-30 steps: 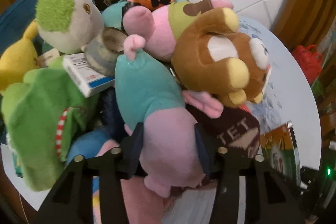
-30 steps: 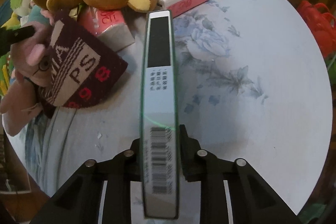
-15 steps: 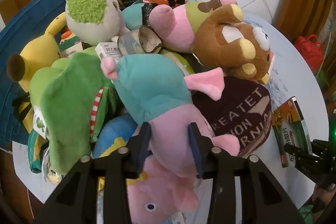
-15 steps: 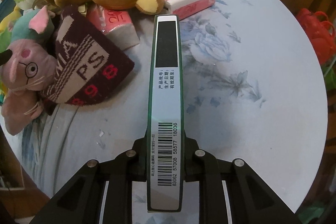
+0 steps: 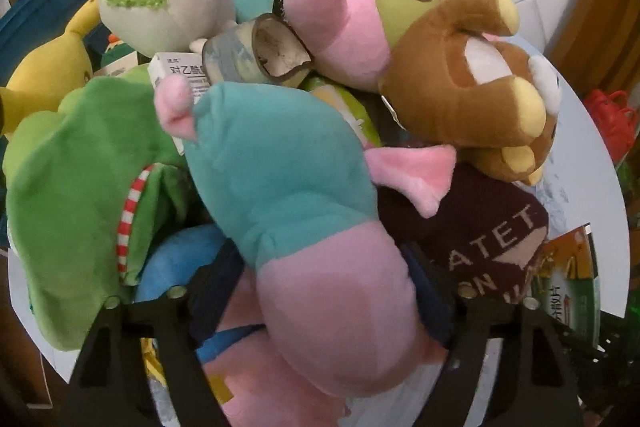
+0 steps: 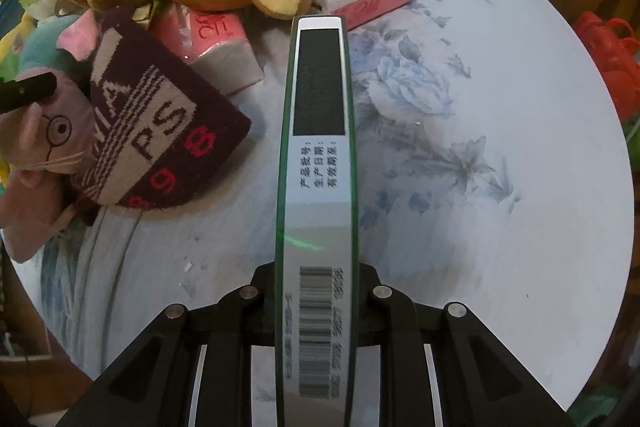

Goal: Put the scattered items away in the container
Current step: 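Close the left tool on the pink pig plush while the right tool holds the box, then lift the pig plush and slim box and carry them over the blue crate, then open both tools to drop the pig plush and box into the crate, then move both tools back over the toy pile on the table, then grasp the teal wipes pack with the left tool while the right tool grasps the yellow snowball clip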

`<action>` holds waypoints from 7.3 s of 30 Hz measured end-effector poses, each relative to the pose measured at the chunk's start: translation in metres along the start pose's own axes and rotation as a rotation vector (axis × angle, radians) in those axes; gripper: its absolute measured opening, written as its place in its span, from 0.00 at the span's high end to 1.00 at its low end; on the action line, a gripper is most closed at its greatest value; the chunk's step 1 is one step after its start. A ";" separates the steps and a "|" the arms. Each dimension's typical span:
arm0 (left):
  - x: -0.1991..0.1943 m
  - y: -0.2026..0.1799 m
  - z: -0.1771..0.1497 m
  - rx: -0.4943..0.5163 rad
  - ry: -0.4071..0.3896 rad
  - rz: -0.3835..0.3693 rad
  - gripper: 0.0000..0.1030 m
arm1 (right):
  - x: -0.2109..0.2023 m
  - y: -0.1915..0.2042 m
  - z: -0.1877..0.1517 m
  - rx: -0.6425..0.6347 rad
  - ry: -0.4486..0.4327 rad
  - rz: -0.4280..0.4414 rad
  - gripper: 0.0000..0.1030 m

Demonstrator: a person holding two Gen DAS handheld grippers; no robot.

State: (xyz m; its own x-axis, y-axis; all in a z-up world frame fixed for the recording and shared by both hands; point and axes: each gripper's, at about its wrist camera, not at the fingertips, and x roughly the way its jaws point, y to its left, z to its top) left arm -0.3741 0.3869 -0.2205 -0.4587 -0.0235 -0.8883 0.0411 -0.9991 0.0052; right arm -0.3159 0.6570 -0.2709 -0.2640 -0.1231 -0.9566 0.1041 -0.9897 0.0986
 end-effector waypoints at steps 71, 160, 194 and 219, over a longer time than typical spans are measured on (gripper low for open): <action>-0.320 0.335 0.027 -0.132 -0.456 0.221 0.51 | -0.195 0.455 0.135 -0.547 -0.442 0.244 0.81; -0.278 0.436 0.002 -0.068 -0.550 0.107 0.04 | -0.157 0.429 0.079 -0.140 -0.540 0.039 0.00; -0.065 0.361 -0.093 0.130 -0.097 0.015 0.04 | -0.038 0.352 -0.020 0.069 -0.236 0.059 0.00; 0.036 0.379 -0.069 0.253 0.027 -0.103 0.16 | 0.047 0.422 -0.021 0.387 -0.145 -0.026 0.24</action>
State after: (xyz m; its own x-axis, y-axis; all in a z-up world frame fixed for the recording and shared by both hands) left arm -0.3141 0.0100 -0.2819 -0.4252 0.0758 -0.9019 -0.2292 -0.9730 0.0263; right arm -0.2639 0.2347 -0.2797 -0.3966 -0.0792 -0.9146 -0.2658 -0.9437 0.1970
